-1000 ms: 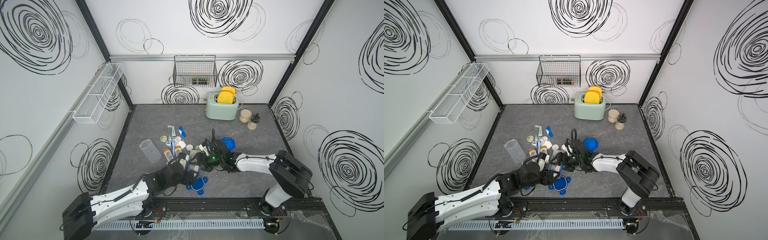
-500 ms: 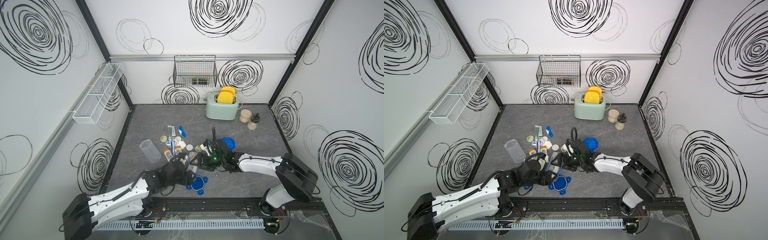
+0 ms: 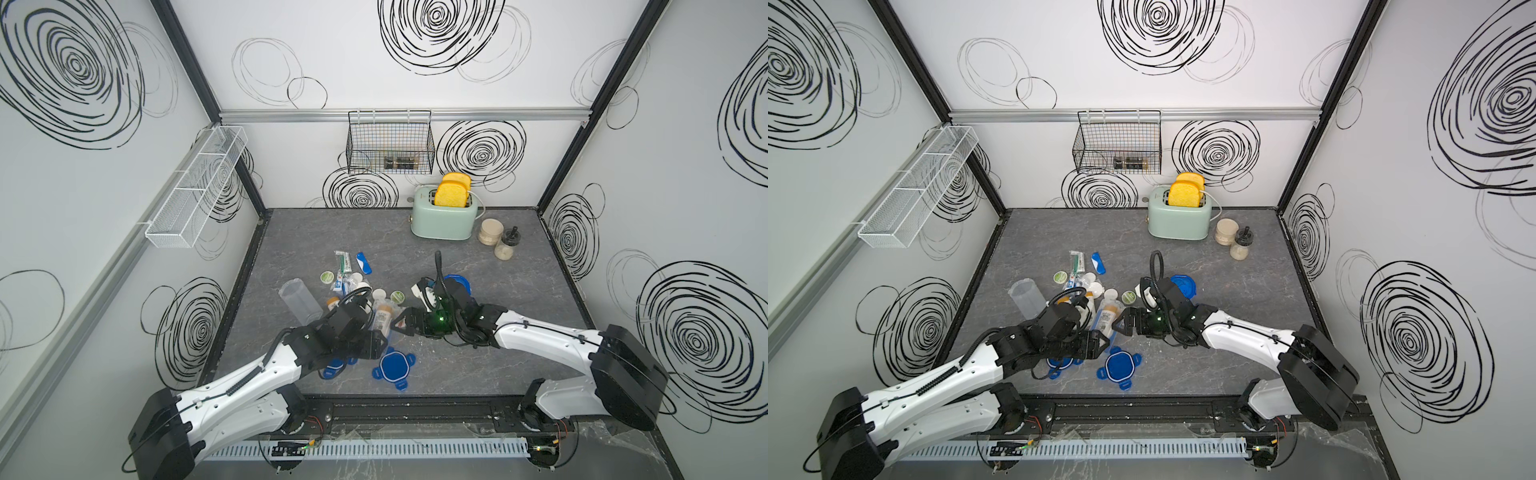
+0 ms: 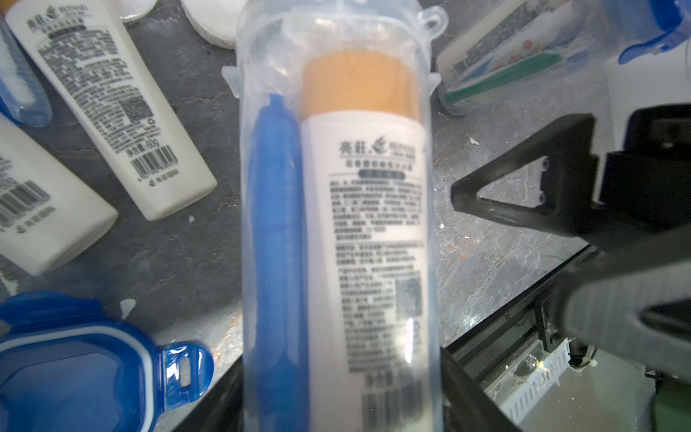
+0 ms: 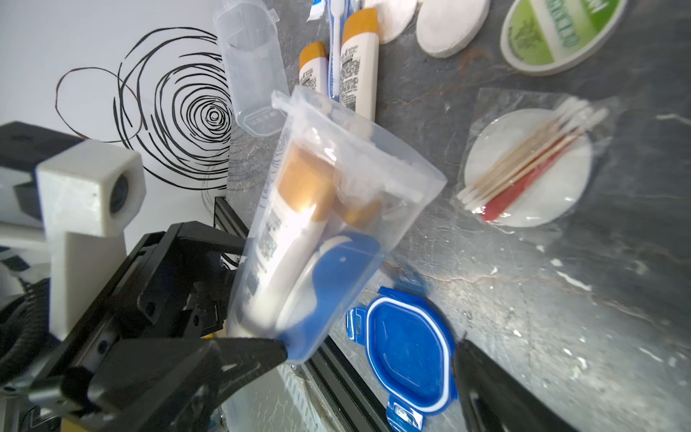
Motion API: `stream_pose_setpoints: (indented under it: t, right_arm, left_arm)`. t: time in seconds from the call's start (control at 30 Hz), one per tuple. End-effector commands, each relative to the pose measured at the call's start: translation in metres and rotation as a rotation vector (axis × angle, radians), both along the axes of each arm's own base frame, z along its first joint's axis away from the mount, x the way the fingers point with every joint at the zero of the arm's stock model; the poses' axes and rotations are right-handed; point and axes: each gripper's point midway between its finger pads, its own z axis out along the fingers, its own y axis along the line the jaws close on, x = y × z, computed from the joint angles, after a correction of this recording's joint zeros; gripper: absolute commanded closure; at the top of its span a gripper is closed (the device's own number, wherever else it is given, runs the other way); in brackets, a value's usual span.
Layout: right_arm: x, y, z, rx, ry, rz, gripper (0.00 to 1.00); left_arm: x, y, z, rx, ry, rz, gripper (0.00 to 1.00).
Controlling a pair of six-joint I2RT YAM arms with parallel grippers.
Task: Take out toiletry kits
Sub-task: 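Pour the toiletry kits out of the container.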
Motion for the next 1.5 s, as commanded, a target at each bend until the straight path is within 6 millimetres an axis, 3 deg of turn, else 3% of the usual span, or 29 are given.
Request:
stream_pose_setpoints:
  t: [0.0, 0.2, 0.4, 0.6, 0.93, 1.47]
  right_arm:
    - [-0.002, -0.022, -0.001, -0.055, -0.062, -0.023, 0.04]
    - [-0.010, -0.039, 0.018, -0.029, -0.183, 0.017, 0.04]
    - [-0.014, -0.068, 0.015, -0.065, -0.302, 0.006, 0.05]
    - [-0.012, -0.088, 0.011, -0.043, -0.364, -0.061, 0.05]
    - [-0.017, -0.092, 0.002, -0.028, -0.374, -0.052, 0.06]
    - [-0.030, -0.104, -0.005, 0.002, -0.397, -0.055, 0.06]
  left_arm:
    - [0.010, -0.008, 0.023, -0.025, -0.033, -0.033, 0.79]
    - [0.010, -0.003, 0.027, 0.053, 0.031, -0.085, 0.80]
    - [0.018, 0.006, 0.024, 0.079, 0.130, -0.116, 0.81]
    - [0.014, 0.009, 0.013, 0.091, 0.240, -0.135, 0.84]
    - [0.017, 0.008, 0.027, 0.097, 0.313, -0.112, 0.86]
    - [0.018, 0.005, 0.026, 0.131, 0.400, -0.076, 0.85]
